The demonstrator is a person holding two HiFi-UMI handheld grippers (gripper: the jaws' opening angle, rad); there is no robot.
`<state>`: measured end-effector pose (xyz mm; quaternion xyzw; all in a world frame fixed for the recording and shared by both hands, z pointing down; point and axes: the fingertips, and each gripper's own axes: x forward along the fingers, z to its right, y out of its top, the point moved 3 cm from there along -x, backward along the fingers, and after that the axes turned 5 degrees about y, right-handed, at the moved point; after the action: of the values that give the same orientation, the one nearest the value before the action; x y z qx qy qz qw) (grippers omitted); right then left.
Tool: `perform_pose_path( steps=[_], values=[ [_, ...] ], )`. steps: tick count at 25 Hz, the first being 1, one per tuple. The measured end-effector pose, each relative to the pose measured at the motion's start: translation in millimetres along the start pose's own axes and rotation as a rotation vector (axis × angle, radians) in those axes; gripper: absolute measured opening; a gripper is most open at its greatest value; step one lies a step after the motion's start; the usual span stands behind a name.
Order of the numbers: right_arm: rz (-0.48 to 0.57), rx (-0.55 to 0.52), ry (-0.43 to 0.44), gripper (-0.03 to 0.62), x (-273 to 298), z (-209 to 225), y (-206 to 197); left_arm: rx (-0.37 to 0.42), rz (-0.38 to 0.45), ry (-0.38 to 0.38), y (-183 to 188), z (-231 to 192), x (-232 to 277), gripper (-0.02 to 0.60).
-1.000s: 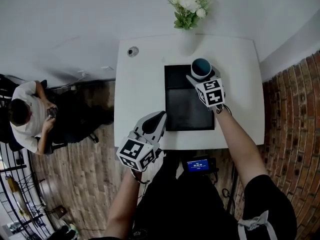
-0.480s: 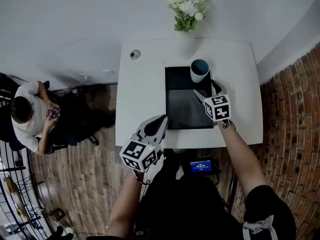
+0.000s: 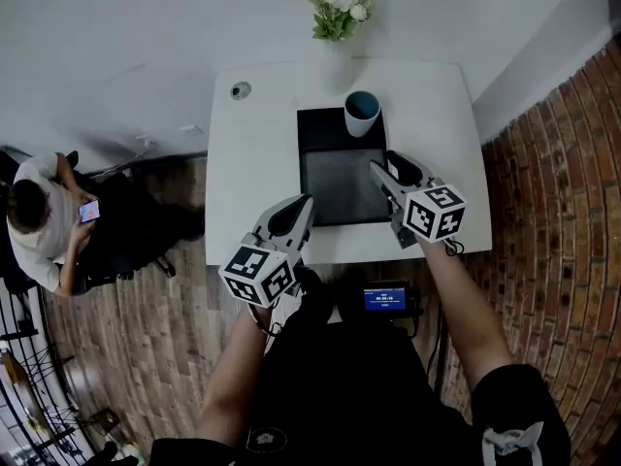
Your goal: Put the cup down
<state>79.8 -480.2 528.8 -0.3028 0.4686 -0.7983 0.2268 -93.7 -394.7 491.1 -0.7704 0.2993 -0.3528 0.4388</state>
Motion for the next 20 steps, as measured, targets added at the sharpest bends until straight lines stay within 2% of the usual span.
perform_pose_path(
  steps=[4,7,15,20],
  values=[
    [0.085,0.002,0.080,0.096,-25,-27,26,0.015,0.026,-0.027,7,11,3,0.006],
    [0.139,-0.006,0.136,0.046,-41,-47,44,0.041,0.058,-0.036,17,20,4,0.006],
    [0.193,-0.107,0.225,0.015,-67,-94,70,0.176,0.158,-0.029,56,37,-9,0.006],
    [0.188,-0.167,0.203,0.015,-71,-102,72,0.202,0.182,-0.024,64,32,-19,0.006]
  ],
)
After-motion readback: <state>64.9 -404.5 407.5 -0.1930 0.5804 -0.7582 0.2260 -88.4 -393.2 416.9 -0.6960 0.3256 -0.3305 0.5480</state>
